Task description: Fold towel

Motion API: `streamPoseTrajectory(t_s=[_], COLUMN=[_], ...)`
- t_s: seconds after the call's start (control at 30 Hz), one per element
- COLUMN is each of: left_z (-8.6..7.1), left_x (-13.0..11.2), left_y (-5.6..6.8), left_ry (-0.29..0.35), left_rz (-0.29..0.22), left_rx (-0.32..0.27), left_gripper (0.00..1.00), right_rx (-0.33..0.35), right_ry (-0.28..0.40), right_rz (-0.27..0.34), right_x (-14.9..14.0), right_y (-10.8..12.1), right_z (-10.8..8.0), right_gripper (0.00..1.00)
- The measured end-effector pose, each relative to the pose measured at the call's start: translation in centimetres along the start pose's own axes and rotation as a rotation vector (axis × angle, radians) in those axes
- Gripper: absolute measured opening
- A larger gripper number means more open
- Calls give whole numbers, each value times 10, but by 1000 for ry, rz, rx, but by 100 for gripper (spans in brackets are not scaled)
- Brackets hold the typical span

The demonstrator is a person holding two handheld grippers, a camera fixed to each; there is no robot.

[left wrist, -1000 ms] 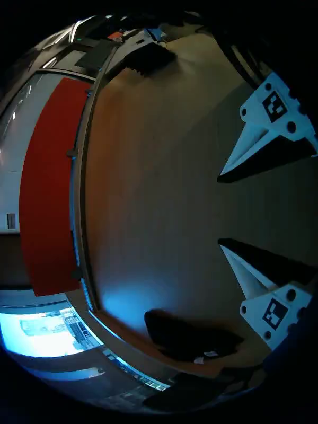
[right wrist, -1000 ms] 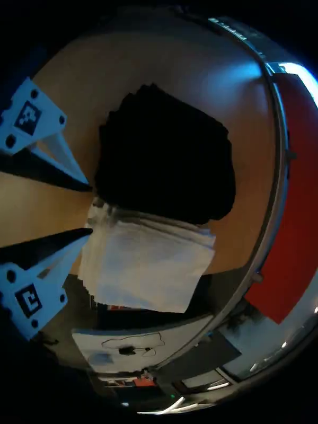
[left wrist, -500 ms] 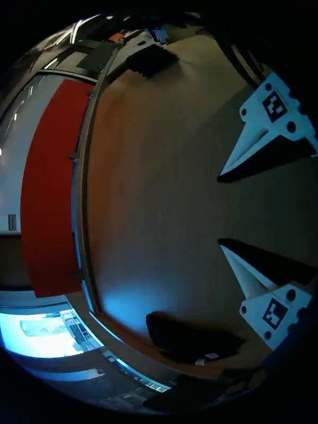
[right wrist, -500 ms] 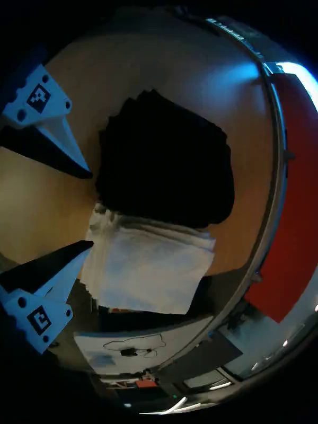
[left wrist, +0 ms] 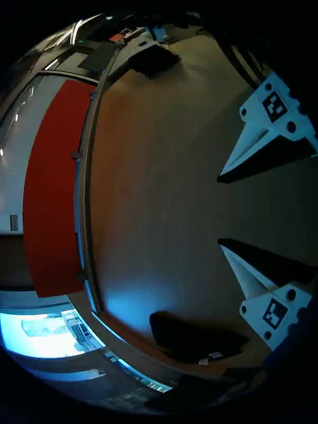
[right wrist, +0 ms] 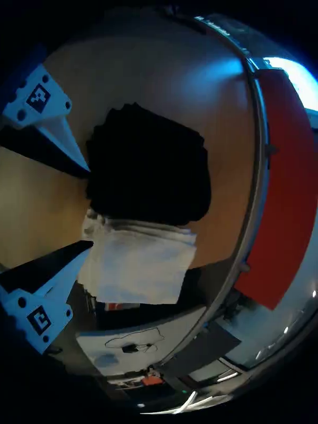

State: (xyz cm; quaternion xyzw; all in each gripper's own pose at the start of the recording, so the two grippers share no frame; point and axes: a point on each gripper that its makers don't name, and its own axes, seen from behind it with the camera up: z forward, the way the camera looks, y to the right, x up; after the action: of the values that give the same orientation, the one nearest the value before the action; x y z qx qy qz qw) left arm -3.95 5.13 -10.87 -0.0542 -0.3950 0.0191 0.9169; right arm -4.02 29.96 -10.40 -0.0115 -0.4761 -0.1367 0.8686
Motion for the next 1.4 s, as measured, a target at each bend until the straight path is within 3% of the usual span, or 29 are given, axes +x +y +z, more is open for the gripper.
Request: streamPoseTrajectory(t_s=[0.7,1.0,1.4], left_z=[0,-1,0], left_x=[21,30,52], left_y=[-5,-6,-18], left_ry=[42,62,129], left_rz=[2,1,-22], left_rx=[5,9,30], left_gripper=[77,77,76], right_rx=[-27,-33,-54], right_ry=[379,482,604], right_rz=[251,315,395], right_x=[79,100,131], right_y=[-19,-22,-18], right_z=[-36,-44,-57], right_gripper=[90,90,89])
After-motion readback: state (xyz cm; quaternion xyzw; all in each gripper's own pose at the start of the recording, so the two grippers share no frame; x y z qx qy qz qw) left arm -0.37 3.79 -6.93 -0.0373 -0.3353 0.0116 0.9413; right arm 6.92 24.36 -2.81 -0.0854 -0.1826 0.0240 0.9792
